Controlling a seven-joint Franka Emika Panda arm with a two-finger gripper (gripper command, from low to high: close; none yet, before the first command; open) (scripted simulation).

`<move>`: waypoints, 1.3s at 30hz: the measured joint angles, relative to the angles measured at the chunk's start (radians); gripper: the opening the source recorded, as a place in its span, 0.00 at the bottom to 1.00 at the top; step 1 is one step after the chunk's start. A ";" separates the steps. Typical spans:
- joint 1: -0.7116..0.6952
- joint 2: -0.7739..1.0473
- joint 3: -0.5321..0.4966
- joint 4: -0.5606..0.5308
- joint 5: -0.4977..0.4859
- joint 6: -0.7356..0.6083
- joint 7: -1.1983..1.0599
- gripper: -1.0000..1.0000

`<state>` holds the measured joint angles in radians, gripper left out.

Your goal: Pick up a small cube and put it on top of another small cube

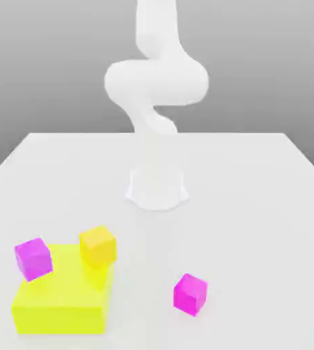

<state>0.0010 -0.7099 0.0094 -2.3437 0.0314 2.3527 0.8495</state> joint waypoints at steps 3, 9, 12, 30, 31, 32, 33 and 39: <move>0.001 0.116 0.018 -0.055 0.037 0.067 0.066 0.50; -0.001 0.334 0.070 -0.160 0.083 0.194 0.208 0.50; -0.003 0.442 0.100 -0.213 0.088 0.258 0.291 0.50; 0.031 0.962 0.117 -0.355 -0.047 0.589 0.674 0.50; 0.039 0.980 0.106 -0.352 -0.057 0.605 0.681 0.50; 0.051 0.998 0.092 -0.349 -0.069 0.621 0.691 0.50; 0.067 1.015 0.073 -0.347 -0.081 0.638 0.701 0.50; 0.104 1.044 0.033 -0.343 -0.101 0.667 0.719 0.00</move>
<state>0.1046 0.3336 0.0428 -2.6869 -0.0696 3.0197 1.5682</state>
